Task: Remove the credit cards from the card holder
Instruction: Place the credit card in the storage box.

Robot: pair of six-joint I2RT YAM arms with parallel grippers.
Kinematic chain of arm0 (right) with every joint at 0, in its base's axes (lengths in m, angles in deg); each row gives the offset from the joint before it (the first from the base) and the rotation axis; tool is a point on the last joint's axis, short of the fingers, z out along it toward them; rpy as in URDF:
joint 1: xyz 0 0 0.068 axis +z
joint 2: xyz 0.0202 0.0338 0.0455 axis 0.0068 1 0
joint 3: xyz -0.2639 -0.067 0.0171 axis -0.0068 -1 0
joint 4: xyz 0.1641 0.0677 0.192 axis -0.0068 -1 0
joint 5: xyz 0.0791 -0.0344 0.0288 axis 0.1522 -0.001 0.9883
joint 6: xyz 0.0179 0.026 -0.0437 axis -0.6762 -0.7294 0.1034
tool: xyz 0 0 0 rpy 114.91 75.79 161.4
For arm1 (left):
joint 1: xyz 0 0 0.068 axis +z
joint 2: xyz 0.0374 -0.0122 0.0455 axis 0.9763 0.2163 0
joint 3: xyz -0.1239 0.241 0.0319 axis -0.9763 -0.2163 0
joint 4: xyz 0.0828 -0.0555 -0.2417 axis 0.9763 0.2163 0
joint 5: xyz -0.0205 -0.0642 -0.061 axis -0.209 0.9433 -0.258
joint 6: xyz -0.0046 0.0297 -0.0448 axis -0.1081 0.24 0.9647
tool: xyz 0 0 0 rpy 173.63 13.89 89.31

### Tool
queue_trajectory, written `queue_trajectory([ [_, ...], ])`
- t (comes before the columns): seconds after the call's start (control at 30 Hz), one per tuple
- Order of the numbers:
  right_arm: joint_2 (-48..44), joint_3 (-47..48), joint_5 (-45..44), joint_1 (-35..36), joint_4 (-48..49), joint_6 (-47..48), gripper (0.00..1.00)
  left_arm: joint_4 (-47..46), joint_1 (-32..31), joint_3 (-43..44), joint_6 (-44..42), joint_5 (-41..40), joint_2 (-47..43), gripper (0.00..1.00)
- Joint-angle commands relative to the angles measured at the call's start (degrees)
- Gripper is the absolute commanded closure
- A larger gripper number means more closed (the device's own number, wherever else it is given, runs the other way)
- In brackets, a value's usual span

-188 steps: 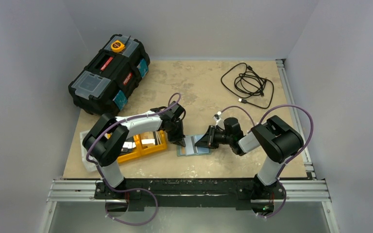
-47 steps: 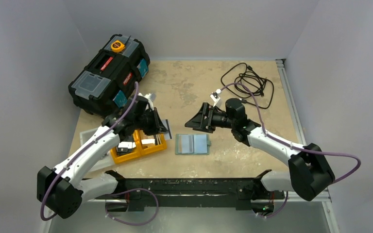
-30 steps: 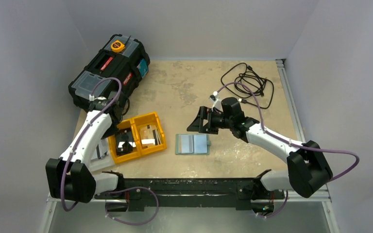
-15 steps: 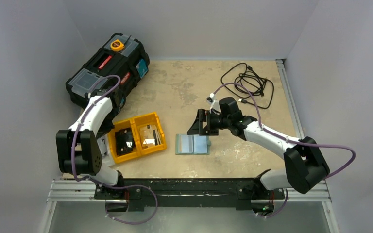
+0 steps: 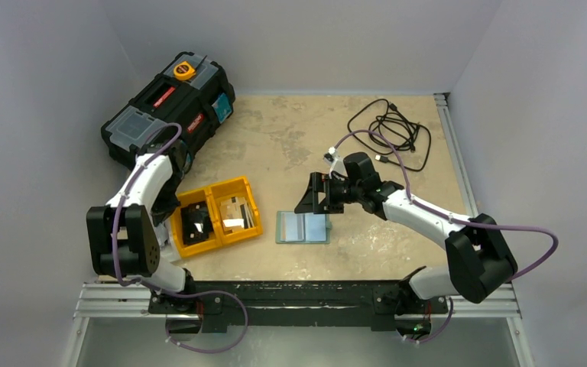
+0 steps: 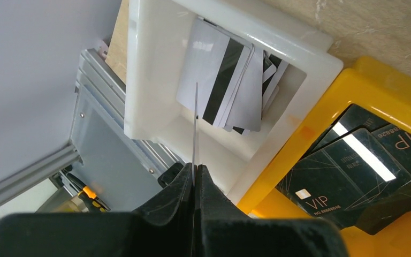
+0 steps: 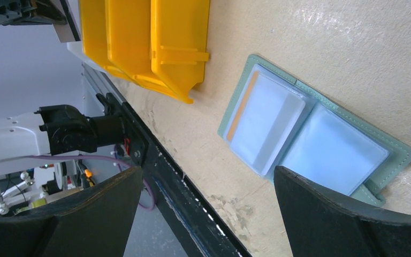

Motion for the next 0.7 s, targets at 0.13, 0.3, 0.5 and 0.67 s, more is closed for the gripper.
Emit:
queue_trajectory([
  [0.13,-0.3,1.4,1.3,0.1,0.1,1.8,0.06,3.8,0.5,-1.8,4.4,-1.6,-4.7,1.00],
  [0.3,-1.1,1.3,1.0,0.1,-0.5,2.3,0.06,4.6,1.0,-2.0,5.3,-2.0,-4.3,0.96],
  [0.5,-2.3,1.4,1.0,0.1,-1.6,2.9,0.05,4.0,3.8,-2.0,4.3,-1.3,-4.1,0.91],
  [0.67,-2.9,1.3,0.3,0.1,-2.2,3.0,0.05,2.7,5.4,-2.4,3.1,-0.5,-5.2,0.73],
])
